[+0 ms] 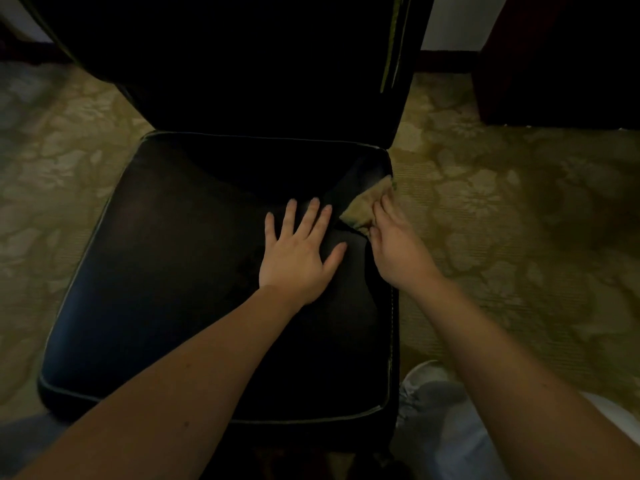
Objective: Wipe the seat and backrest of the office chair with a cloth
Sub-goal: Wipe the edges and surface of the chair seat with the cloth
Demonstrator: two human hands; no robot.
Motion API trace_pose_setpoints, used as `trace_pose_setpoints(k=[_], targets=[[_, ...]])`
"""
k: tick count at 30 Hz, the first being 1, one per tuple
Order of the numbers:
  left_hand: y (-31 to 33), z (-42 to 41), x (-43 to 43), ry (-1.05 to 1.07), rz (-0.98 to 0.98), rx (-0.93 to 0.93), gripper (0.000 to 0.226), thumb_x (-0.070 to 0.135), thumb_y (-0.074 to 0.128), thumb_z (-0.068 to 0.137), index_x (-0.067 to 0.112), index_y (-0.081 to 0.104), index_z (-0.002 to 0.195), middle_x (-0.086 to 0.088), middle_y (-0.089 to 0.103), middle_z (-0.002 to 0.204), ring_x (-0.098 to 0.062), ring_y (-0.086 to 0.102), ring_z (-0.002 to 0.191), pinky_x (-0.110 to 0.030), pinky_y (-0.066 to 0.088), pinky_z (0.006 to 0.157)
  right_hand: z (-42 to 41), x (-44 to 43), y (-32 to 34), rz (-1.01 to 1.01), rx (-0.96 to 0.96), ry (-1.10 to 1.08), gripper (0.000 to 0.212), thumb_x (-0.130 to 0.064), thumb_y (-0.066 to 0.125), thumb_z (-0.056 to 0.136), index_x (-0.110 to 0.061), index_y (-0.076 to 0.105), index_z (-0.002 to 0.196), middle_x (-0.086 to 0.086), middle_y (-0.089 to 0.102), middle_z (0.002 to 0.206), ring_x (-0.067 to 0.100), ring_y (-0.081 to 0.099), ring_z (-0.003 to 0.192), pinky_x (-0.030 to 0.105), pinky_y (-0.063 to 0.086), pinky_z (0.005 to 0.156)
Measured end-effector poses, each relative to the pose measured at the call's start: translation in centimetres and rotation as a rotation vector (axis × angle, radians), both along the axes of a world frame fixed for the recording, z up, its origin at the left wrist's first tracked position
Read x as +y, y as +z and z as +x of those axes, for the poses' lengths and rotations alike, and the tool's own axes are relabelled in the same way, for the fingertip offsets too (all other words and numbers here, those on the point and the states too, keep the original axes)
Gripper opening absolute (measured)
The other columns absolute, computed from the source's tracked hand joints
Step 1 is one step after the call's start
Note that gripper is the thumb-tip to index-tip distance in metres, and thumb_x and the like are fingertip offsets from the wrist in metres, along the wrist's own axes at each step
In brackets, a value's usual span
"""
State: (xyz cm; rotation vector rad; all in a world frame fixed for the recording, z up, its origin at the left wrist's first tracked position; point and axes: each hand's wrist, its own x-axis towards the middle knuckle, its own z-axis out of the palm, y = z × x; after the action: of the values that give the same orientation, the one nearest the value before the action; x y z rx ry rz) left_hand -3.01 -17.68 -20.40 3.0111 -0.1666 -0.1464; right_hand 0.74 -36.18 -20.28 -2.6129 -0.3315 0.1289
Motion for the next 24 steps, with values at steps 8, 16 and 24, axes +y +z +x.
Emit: trace_pose_setpoints(k=[8, 16, 24], targets=[[0.2, -1.8, 0.4, -0.055, -0.034, 0.029, 0.063, 0.06, 0.016, 0.104, 0.037, 0.005, 0.162, 0.008, 0.0, 0.172, -0.026, -0.009, 0.158, -0.054, -0.007, 0.126, 0.5, 0.5, 0.5, -0.016, 0.011, -0.021, 0.052, -0.014, 0.036, 0.104, -0.001, 0.022, 0.152, 0.017, 0.015, 0.162, 0.027, 0.01, 0.151, 0.027, 0.006, 0.121], [-0.1, -2.0, 0.5, -0.073, -0.002, 0.014, 0.062, 0.059, 0.016, 0.105, 0.038, 0.003, 0.162, 0.006, 0.002, 0.172, -0.027, -0.006, 0.158, -0.056, -0.004, 0.126, -2.3, -0.1, 0.2, -0.077, 0.012, 0.054, 0.053, -0.016, 0.036, 0.103, 0.003, 0.024, 0.151, 0.02, 0.016, 0.161, 0.029, 0.013, 0.15, 0.036, 0.012, 0.123], [-0.2, -1.8, 0.3, -0.061, 0.005, -0.001, 0.063, 0.058, 0.016, 0.105, 0.035, 0.009, 0.163, 0.004, 0.004, 0.172, -0.03, -0.002, 0.158, -0.058, -0.002, 0.125, 1.1, 0.4, 0.5, -0.064, 0.067, -0.025, 0.055, -0.016, 0.034, 0.104, 0.004, 0.017, 0.152, 0.02, 0.008, 0.162, 0.028, 0.007, 0.151, 0.026, 0.004, 0.12]])
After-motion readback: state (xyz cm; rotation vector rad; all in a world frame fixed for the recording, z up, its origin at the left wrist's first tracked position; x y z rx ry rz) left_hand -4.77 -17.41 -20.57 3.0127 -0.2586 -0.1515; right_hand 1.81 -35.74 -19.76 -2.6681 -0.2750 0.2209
